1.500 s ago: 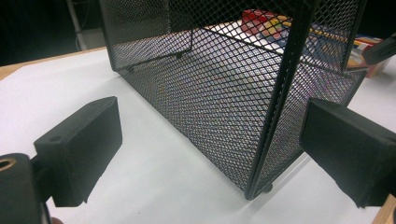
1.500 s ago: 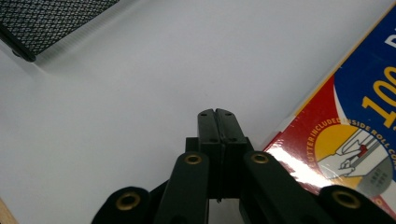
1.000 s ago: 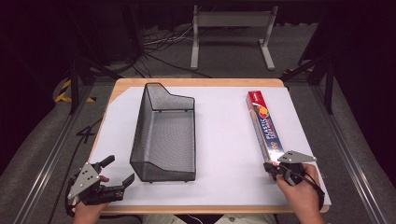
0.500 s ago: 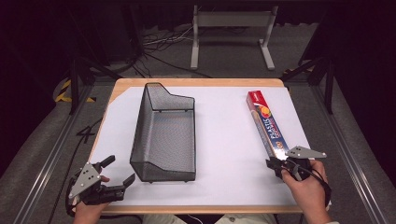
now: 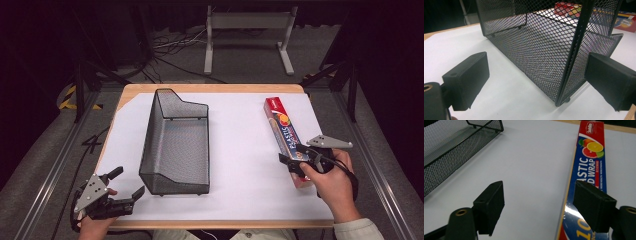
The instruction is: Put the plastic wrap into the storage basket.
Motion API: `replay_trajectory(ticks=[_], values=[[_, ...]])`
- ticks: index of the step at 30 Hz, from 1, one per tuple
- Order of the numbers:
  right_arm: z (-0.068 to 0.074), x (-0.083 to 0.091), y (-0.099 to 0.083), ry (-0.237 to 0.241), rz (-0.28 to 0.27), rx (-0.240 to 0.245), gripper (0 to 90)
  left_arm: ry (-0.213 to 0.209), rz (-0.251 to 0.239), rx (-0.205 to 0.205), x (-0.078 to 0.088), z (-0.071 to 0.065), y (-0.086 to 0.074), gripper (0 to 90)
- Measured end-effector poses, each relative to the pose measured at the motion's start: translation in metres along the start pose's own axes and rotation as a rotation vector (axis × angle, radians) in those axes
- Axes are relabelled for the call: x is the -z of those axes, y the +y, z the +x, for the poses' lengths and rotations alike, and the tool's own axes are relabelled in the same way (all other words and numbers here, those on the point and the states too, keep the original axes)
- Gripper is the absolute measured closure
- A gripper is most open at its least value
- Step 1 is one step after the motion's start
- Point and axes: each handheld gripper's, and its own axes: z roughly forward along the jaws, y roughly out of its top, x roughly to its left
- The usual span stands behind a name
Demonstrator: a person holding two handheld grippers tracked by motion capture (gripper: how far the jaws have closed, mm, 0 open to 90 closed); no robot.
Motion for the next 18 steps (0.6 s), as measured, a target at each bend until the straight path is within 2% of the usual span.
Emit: replay_trajectory(ticks=[3,9,14,18], values=[[-0.005,-0.004,0.01,-0.013,-0.003,0.004,22.1,-0.001,-0.002,0.002,0.0,0.0,0.0,6.6],[-0.018,-0.012,0.027,-0.032,0.009,-0.018,19.3,0.001,0.003,0.001,0.0,0.0,0.0,6.6],[-0.026,-0.018,0.037,-0.061,0.022,-0.013,18.7,-0.001,0.006,-0.01,-0.001,0.0,0.0,6.7],[-0.034,-0.03,0.047,-0.079,0.043,-0.019,18.0,-0.001,0.004,-0.005,0.0,0.0,0.0,6.7]])
